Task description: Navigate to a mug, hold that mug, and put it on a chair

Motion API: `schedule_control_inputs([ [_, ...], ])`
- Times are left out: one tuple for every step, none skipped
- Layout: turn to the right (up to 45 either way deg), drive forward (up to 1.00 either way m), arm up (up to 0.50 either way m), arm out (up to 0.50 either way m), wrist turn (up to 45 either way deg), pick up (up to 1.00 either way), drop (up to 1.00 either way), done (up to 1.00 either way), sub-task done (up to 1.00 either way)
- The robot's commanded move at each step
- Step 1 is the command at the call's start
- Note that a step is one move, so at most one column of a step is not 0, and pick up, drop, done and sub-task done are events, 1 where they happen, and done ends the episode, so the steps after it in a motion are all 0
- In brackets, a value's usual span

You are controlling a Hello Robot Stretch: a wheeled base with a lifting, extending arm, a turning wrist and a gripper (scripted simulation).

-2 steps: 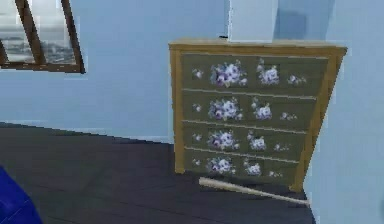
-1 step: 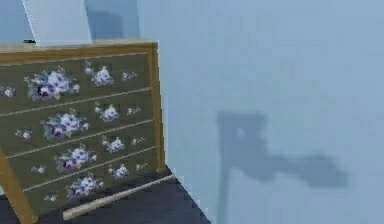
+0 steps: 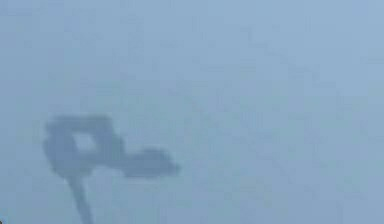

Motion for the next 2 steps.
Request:
schedule_control_inputs([
  [45.0,0.00,0.00,0.00,0.0,0.00,0.00,0.00,0.00],
  [21.0,0.00,0.00,0.00,0.0,0.00,0.00,0.00,0.00],
])
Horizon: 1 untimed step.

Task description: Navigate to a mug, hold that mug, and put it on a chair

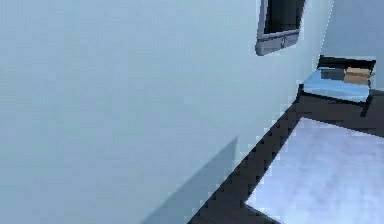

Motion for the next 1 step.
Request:
schedule_control_inputs([
  [3.0,0.00,0.00,0.00,0.0,0.00,0.00,0.00,0.00],
])
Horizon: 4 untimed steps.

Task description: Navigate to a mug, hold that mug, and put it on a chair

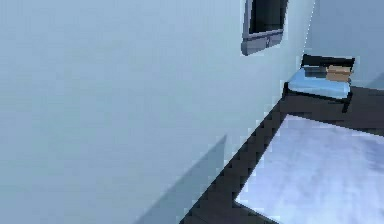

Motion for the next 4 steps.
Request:
schedule_control_inputs([
  [0.0,0.00,0.00,0.48,0.0,0.00,0.00,0.00,0.00],
  [0.0,0.00,0.00,0.00,45.0,0.00,0.00,0.00,0.00],
  [0.0,0.00,0.00,0.00,45.0,0.00,0.00,0.00,0.00],
  [0.0,0.00,0.00,0.00,15.0,0.00,0.00,0.00,0.00],
])
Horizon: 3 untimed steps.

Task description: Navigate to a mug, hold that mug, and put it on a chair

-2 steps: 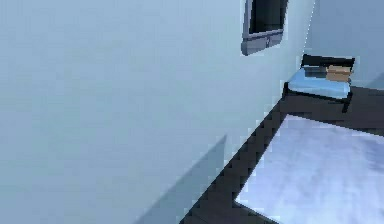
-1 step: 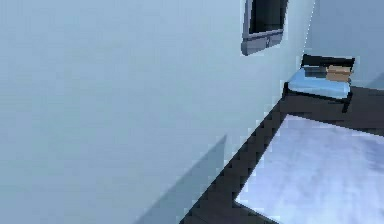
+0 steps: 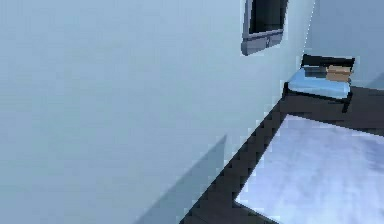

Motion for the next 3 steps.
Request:
schedule_control_inputs([
  [0.0,0.00,-0.38,0.00,0.0,0.00,0.00,0.00,0.00],
  [0.0,0.00,-0.32,0.00,0.0,0.00,0.00,0.00,0.00],
  [0.0,0.00,0.00,0.00,0.0,0.00,1.00,0.00,0.00],
])
